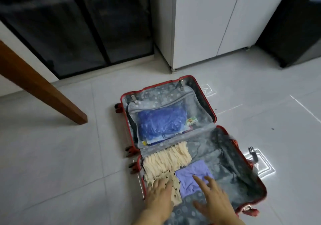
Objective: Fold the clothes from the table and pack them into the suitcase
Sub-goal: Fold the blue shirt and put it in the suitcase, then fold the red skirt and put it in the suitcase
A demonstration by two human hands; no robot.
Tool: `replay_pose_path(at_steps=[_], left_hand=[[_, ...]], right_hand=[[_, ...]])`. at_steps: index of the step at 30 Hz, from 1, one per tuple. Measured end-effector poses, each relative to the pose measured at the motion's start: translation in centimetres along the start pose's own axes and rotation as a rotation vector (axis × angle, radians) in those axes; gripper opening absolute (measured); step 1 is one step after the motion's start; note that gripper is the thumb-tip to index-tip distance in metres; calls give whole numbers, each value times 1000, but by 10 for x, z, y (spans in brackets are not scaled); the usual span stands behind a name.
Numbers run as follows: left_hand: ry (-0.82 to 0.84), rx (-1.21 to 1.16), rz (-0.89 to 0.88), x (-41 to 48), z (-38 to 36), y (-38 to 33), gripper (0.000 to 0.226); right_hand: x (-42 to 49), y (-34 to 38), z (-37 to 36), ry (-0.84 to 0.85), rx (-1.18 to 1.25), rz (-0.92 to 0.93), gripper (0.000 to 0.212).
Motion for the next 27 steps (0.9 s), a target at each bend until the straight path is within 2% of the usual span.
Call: replay_pose_path(at_steps=[3,7,11,13,16,18,21,23,24,26,27], left_hand=[[43,-122,76,-50,81,3,69],[-110,-291,116,-117,210,5,67],[-241,-457,171,-187,314,29,66],[-286,-502,168,-220,357,49,67],[-379,-605,166,-272,407,95,68],[-427,-681,187,-305,424,133,78],[-469,-755,243,-357,429,198,76],[-505,-776,275,-394,427,244,86],[-527,-775,290,-413,428,269,92],[-556,-751,311,-452,432,320,102],[-556,-738,331,-468,433,347,95]], right_hand=[[-35,65,81,-23,38,68,77],[-77,156,191,-69,58,142,87],[-108,245,265,-118,113,256,68],[-123,289,290,-156,130,336,70],[-132,348,300,-181,82,366,81],[-140,387,294,-193,55,380,86],[-157,456,268,-177,72,418,83],[-167,509,253,-198,84,462,68],[-173,539,242,-196,82,497,70],[-181,594,218,-211,86,539,92],[-181,617,209,-238,103,537,97]])
Point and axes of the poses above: each hand's wrist, its own x-axis towards the middle knuckle, its own z-axis out of the back of the hand, y = z × x, the point moved 8 cm from there along x, towards the middle knuckle, and after that the axes turned 5 degrees about -y, right-handed, at the moved point
